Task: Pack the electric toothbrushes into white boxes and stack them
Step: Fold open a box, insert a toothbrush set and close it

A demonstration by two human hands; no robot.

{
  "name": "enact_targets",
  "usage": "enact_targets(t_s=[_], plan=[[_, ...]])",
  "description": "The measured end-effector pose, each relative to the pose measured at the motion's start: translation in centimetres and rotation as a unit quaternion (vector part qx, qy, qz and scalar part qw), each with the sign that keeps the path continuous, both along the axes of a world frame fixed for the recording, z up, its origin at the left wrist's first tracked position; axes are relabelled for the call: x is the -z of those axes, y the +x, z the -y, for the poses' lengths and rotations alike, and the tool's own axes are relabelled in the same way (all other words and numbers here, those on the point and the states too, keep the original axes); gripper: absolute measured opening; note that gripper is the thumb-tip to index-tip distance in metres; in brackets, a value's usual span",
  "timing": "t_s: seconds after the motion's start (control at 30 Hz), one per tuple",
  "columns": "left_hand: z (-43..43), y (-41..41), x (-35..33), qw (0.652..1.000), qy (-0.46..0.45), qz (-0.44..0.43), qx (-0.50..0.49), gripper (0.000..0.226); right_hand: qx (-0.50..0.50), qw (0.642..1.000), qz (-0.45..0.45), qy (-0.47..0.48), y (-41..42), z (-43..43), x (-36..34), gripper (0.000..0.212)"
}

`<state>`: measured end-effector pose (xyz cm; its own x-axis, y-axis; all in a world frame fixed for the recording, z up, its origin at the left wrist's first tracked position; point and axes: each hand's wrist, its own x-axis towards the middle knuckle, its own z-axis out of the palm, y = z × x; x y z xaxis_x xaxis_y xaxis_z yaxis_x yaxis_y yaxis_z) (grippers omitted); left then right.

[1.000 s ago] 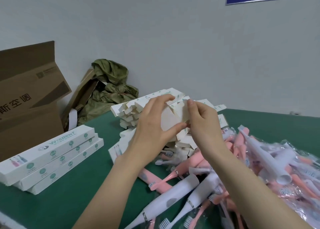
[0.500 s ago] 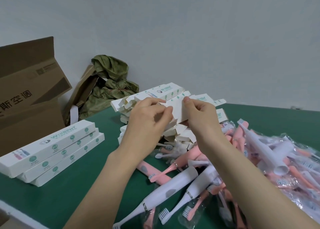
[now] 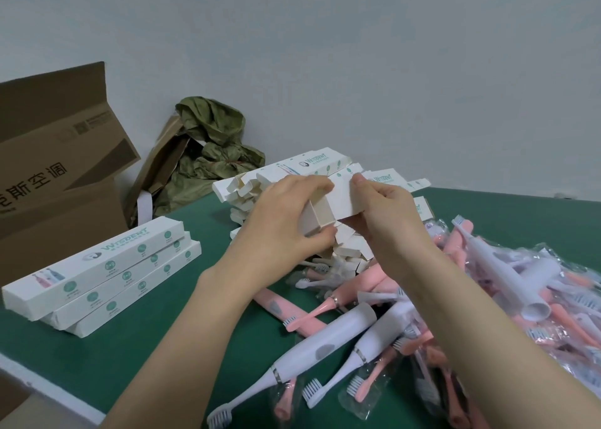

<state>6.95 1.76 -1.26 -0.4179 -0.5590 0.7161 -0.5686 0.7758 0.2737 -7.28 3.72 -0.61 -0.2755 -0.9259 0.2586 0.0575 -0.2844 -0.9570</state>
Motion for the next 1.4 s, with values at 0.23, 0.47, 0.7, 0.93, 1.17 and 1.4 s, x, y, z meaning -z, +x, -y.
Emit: enact_targets(t_s=[0.23, 0.47, 0.7, 0.93, 1.17, 1.4], plan=[[0.2, 2.8, -1.1, 0.986, -0.097, -0.077, -0.110, 0.043, -0.042, 0.987, -0.151, 0.018, 1.1, -0.8, -0.2, 0.028], [1.1, 4.3, 0.1, 0.981, -0.044, -0.119, -0.146, 0.041, -0.075, 0.632, -0.751, 0.173, 7.7, -1.1, 5.7, 0.043], [1.2, 4.5, 1.1, 0.977, -0.041, -0.145, -0.148, 0.041, 0.040, 0.683, -0.711, 0.162, 7.3, 0.5, 6.0, 0.032], [1.2, 3.6, 1.3, 0.957, -0.057, -0.232, -0.165, 0.041, 0.144, 0.822, -0.547, 0.075, 5.5, 1.1, 4.7, 0.031], [1.4, 3.7, 1.5, 0.922, -0.068, -0.333, -0.186, 0.043, 0.203, 0.903, -0.377, 0.046, 4.4, 2.2, 3.6, 0.034], [2.3, 2.8, 2.4, 0.948, -0.048, -0.267, -0.163, 0.043, 0.067, 0.981, -0.163, 0.080, 3.3, 2.7, 2.4, 0.022]])
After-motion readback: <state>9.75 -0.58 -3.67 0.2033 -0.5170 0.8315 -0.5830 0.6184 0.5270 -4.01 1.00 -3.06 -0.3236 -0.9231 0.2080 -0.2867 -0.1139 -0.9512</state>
